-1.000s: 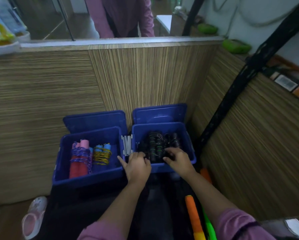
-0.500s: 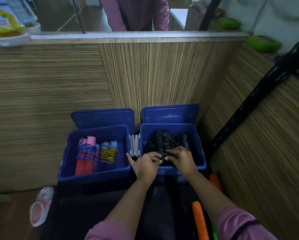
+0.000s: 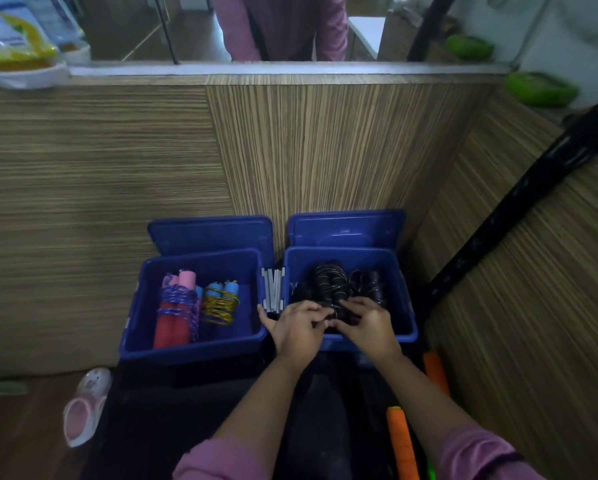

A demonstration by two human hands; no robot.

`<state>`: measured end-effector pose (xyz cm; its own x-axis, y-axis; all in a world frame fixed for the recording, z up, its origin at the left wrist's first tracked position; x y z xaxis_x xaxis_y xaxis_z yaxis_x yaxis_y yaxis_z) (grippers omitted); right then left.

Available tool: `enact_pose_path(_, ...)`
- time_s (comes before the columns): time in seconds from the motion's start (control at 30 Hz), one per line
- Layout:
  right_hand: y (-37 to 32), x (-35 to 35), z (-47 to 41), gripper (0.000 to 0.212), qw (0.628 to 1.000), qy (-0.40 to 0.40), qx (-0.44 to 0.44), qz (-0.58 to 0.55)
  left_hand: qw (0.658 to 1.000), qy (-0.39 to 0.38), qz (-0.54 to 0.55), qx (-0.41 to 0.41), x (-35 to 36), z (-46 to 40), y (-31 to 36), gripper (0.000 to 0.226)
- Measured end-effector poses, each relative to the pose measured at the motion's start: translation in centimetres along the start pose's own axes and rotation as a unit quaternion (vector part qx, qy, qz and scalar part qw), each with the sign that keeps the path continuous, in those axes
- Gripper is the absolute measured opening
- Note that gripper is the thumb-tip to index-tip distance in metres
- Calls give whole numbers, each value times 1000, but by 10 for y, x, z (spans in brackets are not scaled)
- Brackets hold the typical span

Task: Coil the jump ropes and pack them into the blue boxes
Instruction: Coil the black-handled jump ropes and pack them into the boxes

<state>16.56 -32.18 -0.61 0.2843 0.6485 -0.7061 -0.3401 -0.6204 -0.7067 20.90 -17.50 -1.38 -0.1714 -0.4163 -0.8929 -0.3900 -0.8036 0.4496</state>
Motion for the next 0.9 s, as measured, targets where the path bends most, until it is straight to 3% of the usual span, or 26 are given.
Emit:
enact_pose_path(0.33,-8,0,2,48,1000,-3,5,30,999,-6,-13,30,-1,3,4,24)
enact_pose_path(0.5,-7,-3,0,42,999,-10,-8,33,996,-28,-54,59,-7,1,16,38)
enact_pose_path(0.9,1,-6,-11,30,996,-84,-7,8,996,3,81,47,-5,0,8,28)
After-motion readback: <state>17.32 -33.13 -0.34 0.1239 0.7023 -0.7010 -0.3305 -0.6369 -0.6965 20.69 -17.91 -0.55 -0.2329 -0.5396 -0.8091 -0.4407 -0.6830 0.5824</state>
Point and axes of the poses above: each hand's wrist, its own z-axis away from the middle knuckle, its own x-axis out of the palm, y = z × x, the point moved 9 cm from there along -z, towards the middle knuckle, and after that the axes turned 10 degrees about x, right-handed, at the moved point
